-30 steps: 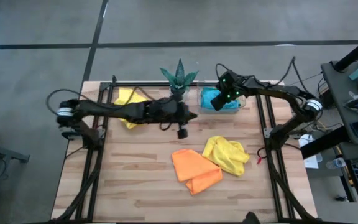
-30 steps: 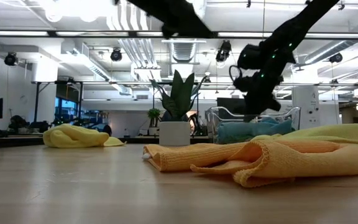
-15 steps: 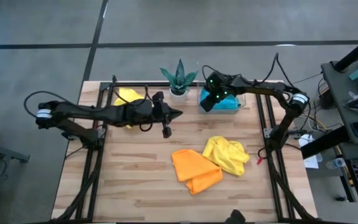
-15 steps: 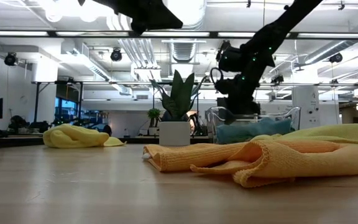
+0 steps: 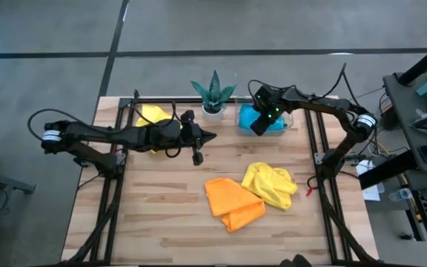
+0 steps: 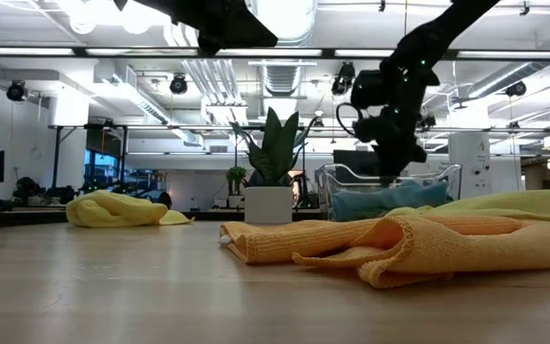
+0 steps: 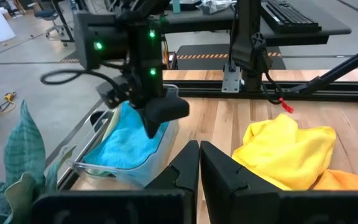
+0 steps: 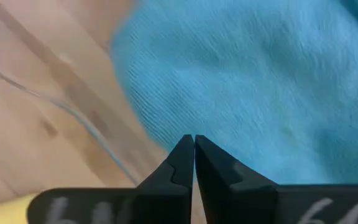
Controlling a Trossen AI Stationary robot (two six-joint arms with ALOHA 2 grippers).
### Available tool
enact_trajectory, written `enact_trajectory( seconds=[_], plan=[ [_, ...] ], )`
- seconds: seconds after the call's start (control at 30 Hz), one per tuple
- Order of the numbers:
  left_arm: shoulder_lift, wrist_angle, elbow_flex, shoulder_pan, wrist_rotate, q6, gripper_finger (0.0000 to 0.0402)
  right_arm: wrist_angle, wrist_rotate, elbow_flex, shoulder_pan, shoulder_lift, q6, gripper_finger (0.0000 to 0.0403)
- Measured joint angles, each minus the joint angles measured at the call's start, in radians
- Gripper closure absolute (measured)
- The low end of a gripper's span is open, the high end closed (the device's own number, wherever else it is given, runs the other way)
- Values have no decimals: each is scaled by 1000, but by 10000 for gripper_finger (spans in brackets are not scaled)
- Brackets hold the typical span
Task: Fold microfiber towels
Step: Put the blue microfiber towel into the transparent bin
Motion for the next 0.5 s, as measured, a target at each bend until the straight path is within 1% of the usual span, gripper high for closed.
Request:
enact_trajectory(
  seconds=[0.17,0.3,0.43,0.5],
  plan=[
    [0,0,0,0,0,0,401,-43,104,-24,-26,2,9,394],
    [6,21,-8,0,0,0,402,-73,127,-29,-47,1,6,394],
    [16,84,-44,-3,0,-2,402,-75,144,-21,-60,-8,-7,394],
    [24,102,-68,-9,0,-30,402,-74,157,-12,-60,-18,-7,394]
  ],
)
